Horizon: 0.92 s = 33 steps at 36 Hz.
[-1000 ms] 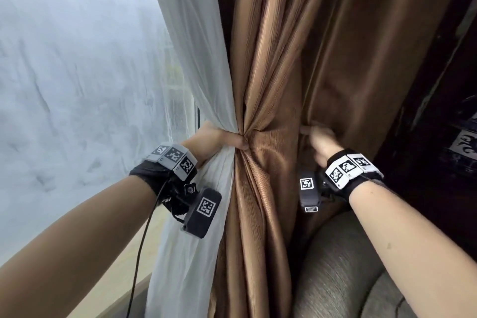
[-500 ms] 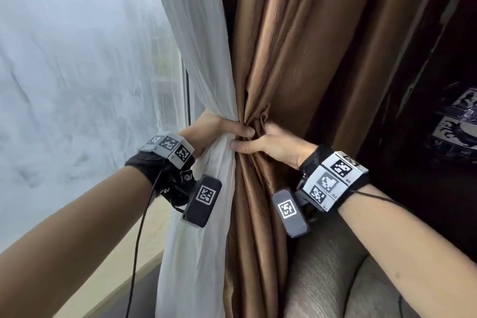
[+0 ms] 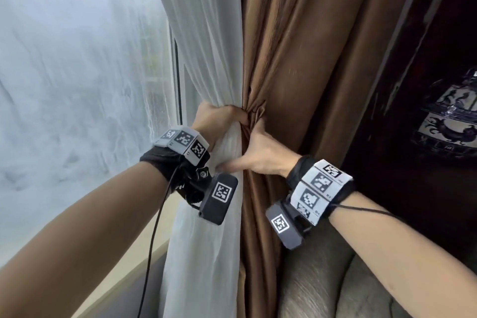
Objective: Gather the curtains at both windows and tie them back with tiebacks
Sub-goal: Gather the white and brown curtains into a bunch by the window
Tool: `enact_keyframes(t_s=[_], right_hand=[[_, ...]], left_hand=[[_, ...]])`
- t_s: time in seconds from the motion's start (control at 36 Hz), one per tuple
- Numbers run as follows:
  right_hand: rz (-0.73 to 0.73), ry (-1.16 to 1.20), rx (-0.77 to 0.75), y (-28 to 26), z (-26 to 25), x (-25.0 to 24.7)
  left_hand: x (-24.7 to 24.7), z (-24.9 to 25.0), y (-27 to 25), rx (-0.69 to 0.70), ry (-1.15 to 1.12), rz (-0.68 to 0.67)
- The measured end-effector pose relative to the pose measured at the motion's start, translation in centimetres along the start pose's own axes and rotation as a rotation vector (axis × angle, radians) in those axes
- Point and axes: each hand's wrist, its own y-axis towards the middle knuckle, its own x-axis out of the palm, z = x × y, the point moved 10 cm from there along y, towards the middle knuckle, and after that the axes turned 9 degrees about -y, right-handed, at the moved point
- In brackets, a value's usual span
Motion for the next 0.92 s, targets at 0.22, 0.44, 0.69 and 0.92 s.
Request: enact_keyframes(t_s=[0.22, 0.44, 0.69, 0.92], right_hand=[[0.296, 0.076, 0.109, 1.5, 0.2, 0.5], [0.073, 0.022, -0.018, 1.7, 0.3, 0.9], [0.357, 0.769, 0.223, 3.3, 10.9, -7.6], [0.313, 0.904, 0.27, 7.6, 15.7, -7.7]], left_hand=[[-0.2, -0.4, 0.2, -0.07, 0.016, 0.167], [-1.7, -0.4, -0.1, 0.006, -0.004, 0.228], [-1.8, -0.1, -0.2, -0.043, -0.044, 0.117], [-0.8, -0.2, -0.3, -0.08, -0.012, -0.038]])
